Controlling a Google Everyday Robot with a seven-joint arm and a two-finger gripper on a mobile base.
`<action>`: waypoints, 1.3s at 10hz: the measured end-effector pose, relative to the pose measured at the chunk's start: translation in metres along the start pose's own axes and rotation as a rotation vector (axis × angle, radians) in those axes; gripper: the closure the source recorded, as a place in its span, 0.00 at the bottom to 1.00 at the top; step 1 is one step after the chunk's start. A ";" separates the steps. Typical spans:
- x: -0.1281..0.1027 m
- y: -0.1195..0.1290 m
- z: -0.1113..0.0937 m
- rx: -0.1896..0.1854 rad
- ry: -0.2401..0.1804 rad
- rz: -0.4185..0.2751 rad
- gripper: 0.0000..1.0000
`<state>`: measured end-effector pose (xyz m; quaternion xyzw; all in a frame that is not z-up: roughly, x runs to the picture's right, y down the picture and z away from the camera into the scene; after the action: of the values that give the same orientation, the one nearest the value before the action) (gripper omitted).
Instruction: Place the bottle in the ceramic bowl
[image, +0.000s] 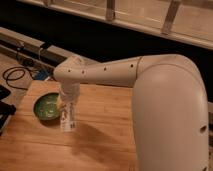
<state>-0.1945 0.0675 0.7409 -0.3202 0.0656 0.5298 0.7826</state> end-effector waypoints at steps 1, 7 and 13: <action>-0.011 0.004 -0.004 -0.005 -0.015 -0.020 1.00; -0.010 0.002 -0.004 -0.003 -0.014 -0.019 1.00; -0.068 0.034 0.000 0.011 -0.045 -0.164 1.00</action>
<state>-0.2530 0.0224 0.7563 -0.3084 0.0247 0.4707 0.8263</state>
